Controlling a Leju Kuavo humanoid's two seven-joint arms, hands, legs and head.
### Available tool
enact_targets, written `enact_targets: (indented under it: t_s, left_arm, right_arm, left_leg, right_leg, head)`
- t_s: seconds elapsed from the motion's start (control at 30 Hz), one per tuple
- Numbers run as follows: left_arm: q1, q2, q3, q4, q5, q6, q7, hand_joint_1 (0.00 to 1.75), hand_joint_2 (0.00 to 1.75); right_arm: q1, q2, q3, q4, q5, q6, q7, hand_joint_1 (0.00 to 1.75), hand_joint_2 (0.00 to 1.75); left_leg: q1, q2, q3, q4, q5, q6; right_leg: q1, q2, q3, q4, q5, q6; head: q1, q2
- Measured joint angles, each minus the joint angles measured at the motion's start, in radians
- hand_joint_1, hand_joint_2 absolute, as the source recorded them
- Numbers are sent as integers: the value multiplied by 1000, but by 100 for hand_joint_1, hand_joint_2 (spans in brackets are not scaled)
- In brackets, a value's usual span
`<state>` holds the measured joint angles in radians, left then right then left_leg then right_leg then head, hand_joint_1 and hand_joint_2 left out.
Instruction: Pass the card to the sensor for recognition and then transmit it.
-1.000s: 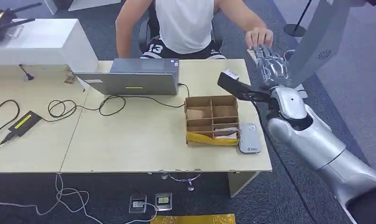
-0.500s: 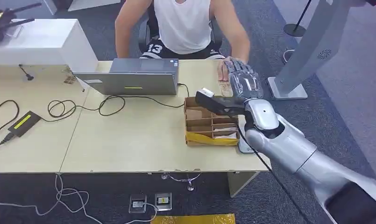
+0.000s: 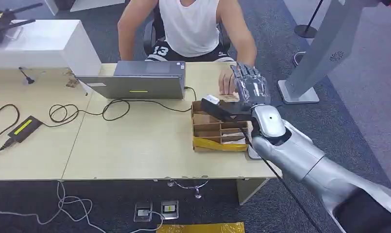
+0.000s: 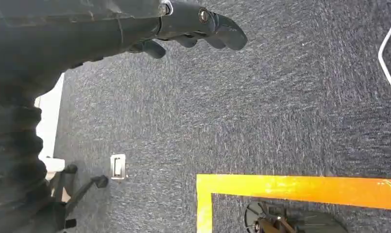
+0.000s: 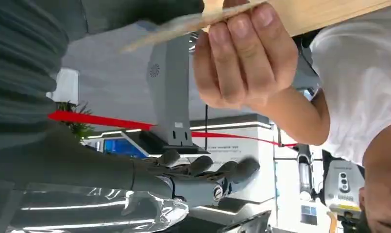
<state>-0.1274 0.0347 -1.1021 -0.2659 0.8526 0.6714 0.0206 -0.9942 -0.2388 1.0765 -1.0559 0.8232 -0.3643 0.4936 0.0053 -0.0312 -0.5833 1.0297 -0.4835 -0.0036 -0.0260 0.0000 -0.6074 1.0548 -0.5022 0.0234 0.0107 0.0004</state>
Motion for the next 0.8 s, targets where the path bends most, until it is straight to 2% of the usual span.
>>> enact_targets:
  t_s: [0.63, 0.8]
  left_arm:
    - [-1, 0, -15, 0, -4, 0, 1, 0, 175]
    - [-1, 0, -16, 0, -4, -1, 4, 0, 175]
  right_arm:
    - [11, -9, -14, -8, -8, 11, 9, 175, 175]
    - [28, -10, -31, -10, -37, 0, -6, 175, 175]
  left_leg:
    - [0, 1, 1, 0, 0, 0]
    - [0, 1, 1, 0, 0, 0]
  right_leg:
    - [0, 1, 0, 0, 0, 0]
    - [0, 1, 0, 0, 0, 0]
  head:
    - [0, 0]
    - [0, 0]
